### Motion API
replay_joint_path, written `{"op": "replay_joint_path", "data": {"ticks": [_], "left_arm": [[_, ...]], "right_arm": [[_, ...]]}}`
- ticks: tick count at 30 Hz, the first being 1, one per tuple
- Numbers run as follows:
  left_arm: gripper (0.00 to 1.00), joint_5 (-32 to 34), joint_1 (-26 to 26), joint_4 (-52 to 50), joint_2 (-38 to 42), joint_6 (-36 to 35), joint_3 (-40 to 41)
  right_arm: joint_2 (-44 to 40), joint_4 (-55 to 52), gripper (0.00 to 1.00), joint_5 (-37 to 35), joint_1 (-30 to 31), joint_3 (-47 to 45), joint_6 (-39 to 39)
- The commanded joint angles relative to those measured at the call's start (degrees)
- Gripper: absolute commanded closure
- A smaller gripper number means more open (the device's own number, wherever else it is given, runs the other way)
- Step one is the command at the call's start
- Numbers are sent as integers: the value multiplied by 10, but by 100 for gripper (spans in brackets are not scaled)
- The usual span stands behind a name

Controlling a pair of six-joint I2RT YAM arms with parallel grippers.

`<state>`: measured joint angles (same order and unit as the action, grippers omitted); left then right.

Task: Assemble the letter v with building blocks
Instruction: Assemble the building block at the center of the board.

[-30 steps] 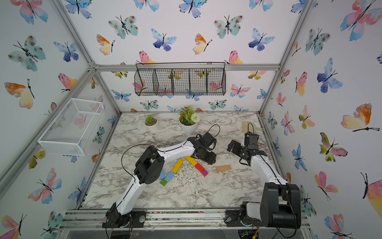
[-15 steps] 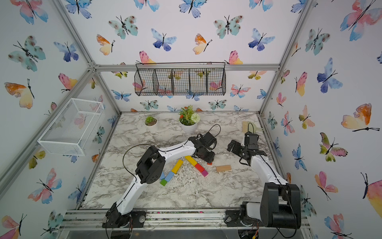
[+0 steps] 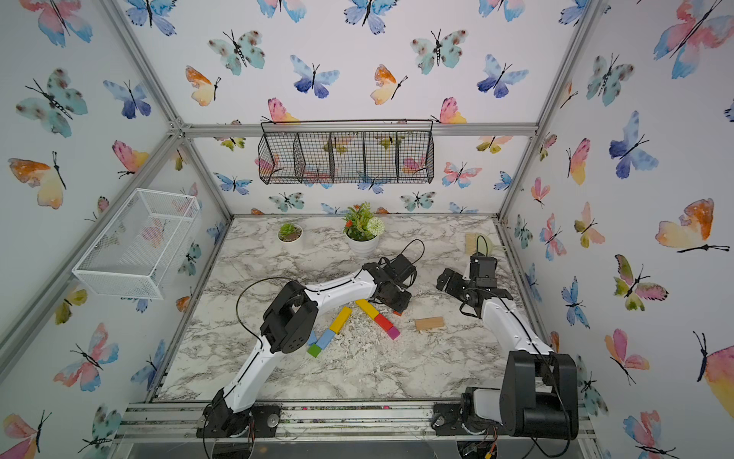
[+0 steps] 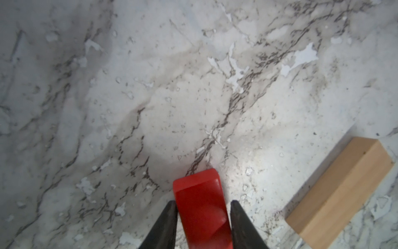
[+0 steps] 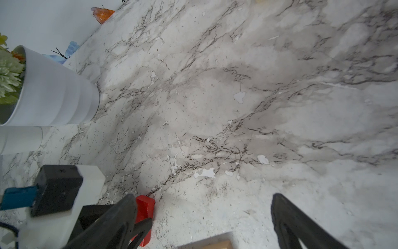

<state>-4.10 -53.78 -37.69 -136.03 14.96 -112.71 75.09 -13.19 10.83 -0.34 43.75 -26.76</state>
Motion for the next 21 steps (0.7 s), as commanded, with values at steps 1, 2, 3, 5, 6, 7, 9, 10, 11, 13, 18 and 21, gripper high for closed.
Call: {"op": "replay_joint_path", "data": {"ticks": [1,2,3,5,6,7,9,10,11,13,18,21], "left_arm": [[63,8,-6,-33,-11,-13,6],[64,9,-9,-32,-9,-14,6],[64,10,-11,-32,-7,-16,6],[67,6,-14,-29,-4,-21,7],[67,3,-15,-29,-3,-22,8],[68,-1,-16,-28,-3,-22,6],[69,-3,-17,-28,-1,-23,8],[70,-3,-19,-28,1,-24,8],[70,-2,-20,-28,3,-25,10],[71,-2,-22,-27,9,-25,13],[71,-3,-31,-22,21,-29,27],[72,-1,-40,-21,26,-32,34]], "right_arm": [[-4,1,1,4,-2,-4,6],[-5,-1,1,1,-2,-3,5],[-7,-1,1,-1,-1,-3,5],[-13,-1,1,-4,-2,-3,3],[-15,-1,1,-4,-2,-3,3],[-18,-1,1,-5,-2,-2,3],[-22,-2,1,-7,-2,-2,1],[-25,-4,1,-8,-2,-1,1],[-27,-6,1,-10,-2,1,0],[-33,-7,1,-13,-2,1,-2],[-53,-7,1,-30,-1,-4,-6],[-68,-2,1,-37,-2,-8,-9]]}}
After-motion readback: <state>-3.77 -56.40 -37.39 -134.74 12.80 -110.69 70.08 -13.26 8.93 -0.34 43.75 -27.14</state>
